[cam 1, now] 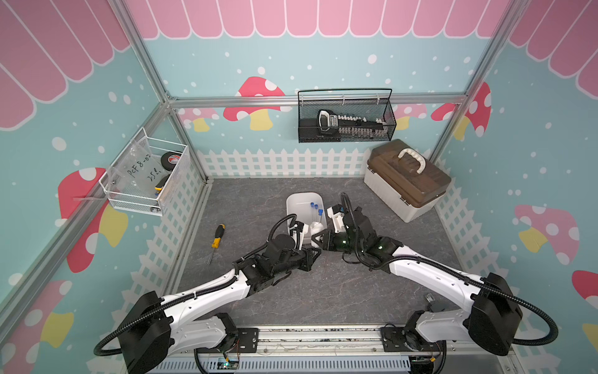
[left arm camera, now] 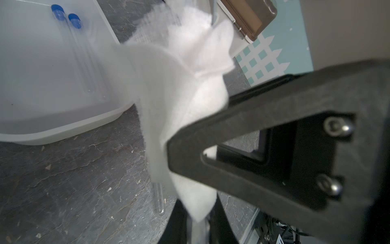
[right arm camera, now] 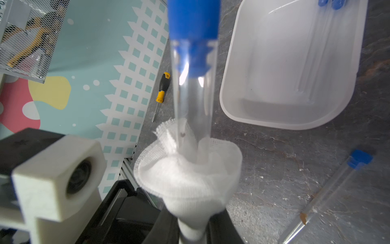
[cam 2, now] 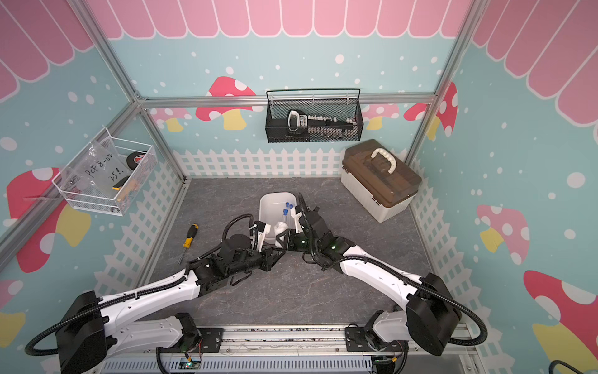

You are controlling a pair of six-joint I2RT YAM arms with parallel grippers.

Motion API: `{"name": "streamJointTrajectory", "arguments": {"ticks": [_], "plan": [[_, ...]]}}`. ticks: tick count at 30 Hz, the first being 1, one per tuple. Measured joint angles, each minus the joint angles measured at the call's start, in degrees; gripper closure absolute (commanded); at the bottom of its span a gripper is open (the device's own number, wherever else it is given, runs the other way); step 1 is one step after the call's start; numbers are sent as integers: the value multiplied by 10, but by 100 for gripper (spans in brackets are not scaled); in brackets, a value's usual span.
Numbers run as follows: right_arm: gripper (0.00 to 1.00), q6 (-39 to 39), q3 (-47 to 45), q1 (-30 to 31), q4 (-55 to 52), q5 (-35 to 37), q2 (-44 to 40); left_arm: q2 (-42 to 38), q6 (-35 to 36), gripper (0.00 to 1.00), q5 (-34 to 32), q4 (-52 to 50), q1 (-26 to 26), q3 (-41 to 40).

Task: Wipe the exteriors of test tubes
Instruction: Wipe the dirt from the test tube.

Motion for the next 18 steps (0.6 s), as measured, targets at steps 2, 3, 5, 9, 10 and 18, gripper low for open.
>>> {"name": "streamJointTrajectory", "arguments": {"ticks": [2, 3, 5, 9, 10, 18], "plan": [[79, -5, 15, -11, 0, -4, 9, -2, -1, 86, 0, 0, 0, -3], [79, -8, 23, -17, 1, -4, 13, -4, -2, 86, 0, 0, 0, -4], [79, -12, 38, -28, 1, -5, 20, -6, -2, 86, 0, 0, 0, -5], [79, -18, 54, -39, 2, -10, 26, -11, -2, 86, 1, 1, 0, -6], [79, -19, 54, -39, 2, -12, 26, -12, -2, 86, 0, 1, 0, -6], [78, -16, 35, -26, 23, -5, 25, -14, -3, 86, 2, -13, 0, -7]]}}
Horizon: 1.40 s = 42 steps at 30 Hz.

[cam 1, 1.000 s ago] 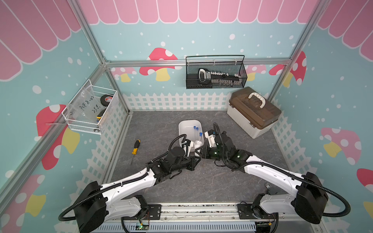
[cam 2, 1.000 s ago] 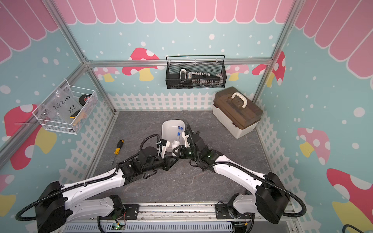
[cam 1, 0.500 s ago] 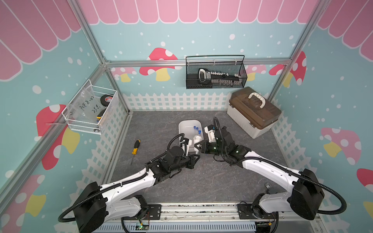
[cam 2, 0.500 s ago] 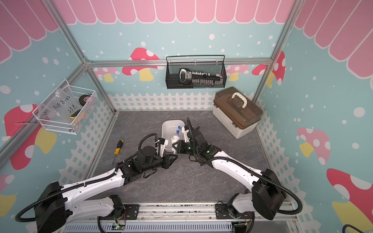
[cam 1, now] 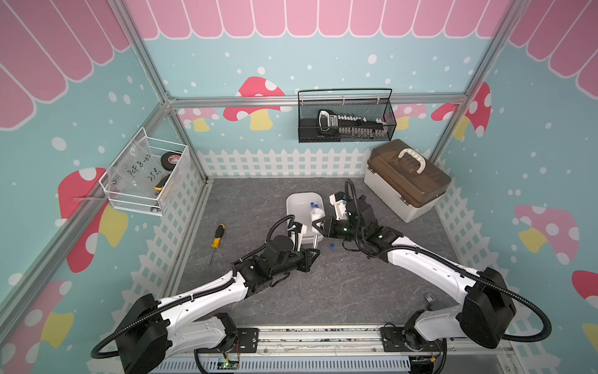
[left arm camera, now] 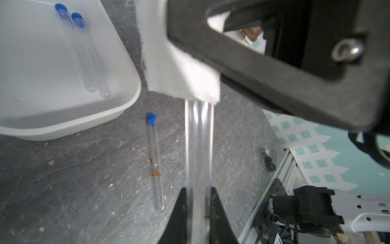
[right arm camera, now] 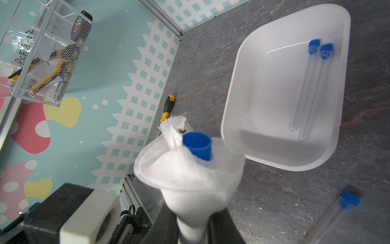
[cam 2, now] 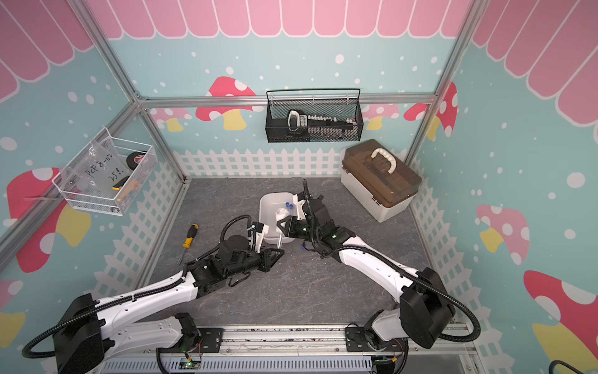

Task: Wipe the exteriors of test tubes
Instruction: Wipe the dirt from the test tube.

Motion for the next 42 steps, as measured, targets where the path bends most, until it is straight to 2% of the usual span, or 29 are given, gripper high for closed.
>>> {"name": "streamJointTrajectory", "arguments": {"ticks": [10, 15, 21, 33, 42], "plan": [[78, 33, -84, 70, 13, 48, -47, -7, 0, 86, 14, -20, -2, -6], [78, 45, -97, 81, 19, 53, -49, -7, 0, 86, 16, -22, 1, -6], [78, 36, -81, 78, 15, 61, -36, -7, 0, 86, 14, -22, 3, -6], [79, -7, 27, 17, -17, 32, 16, -26, 0, 86, 5, -12, 10, -13], [79, -3, 2, 33, -5, 43, 6, -28, 0, 85, 9, -27, 7, -16]]}}
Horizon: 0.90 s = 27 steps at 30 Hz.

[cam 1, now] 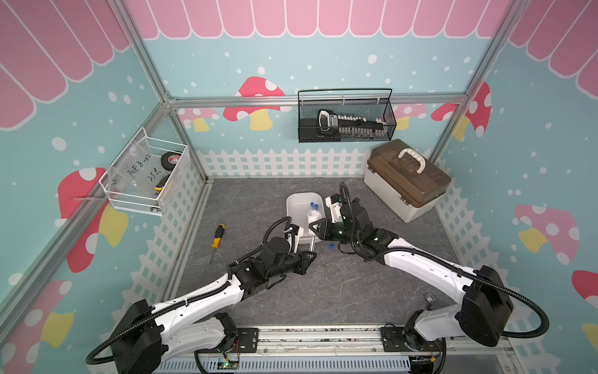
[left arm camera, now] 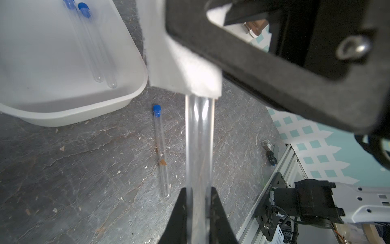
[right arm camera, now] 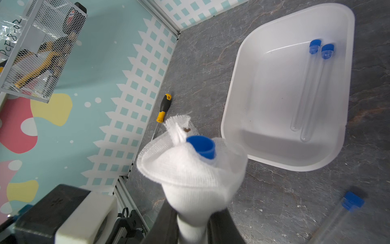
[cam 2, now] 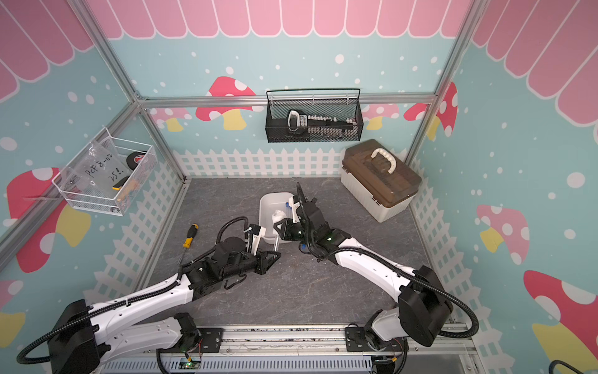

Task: Wipe the exteriors of test tubes
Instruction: Wipe the dirt from the test tube.

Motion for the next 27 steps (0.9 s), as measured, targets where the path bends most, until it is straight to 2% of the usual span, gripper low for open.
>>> {"name": "streamJointTrajectory", "arguments": {"ticks": [9, 15, 19, 27], "plan": [[78, 36, -78, 70, 10, 32, -37, 0, 0, 86, 2, -14, -2, 0], [78, 48, -93, 79, 25, 39, -40, 0, 0, 85, 2, -19, -2, 0], [78, 44, -85, 66, 25, 32, -34, -1, 0, 85, 1, -17, -2, 0], [78, 17, 0, -15, 23, -8, 12, -3, 0, 86, -4, -5, 2, -1]]}}
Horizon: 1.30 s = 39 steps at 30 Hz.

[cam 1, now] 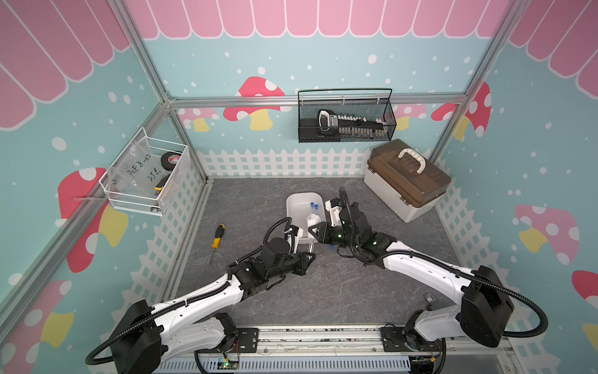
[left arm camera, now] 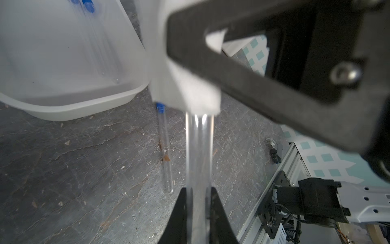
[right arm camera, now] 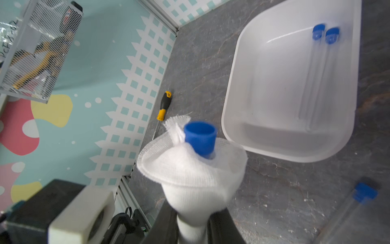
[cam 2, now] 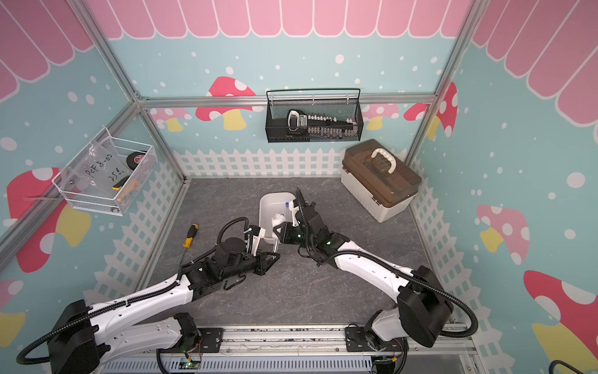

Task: Wipe the exteriors of test tubes
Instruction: Wipe the dirt from the test tube.

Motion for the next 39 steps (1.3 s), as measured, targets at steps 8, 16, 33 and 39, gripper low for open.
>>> {"name": "streamJointTrajectory", "arguments": {"ticks": [8, 16, 33, 39], "plan": [[78, -14, 28, -19, -2, -24, 21, -2, 0, 85, -7, 1, 2, 0], [78, -4, -10, -1, 16, -5, -6, -2, 0, 85, 3, -8, -2, 0], [78, 33, -109, 72, 25, 34, -69, -2, 0, 85, 17, -7, -3, 0], [78, 6, -31, 3, 15, 10, -21, -2, 0, 85, 11, -3, 1, 0]]}}
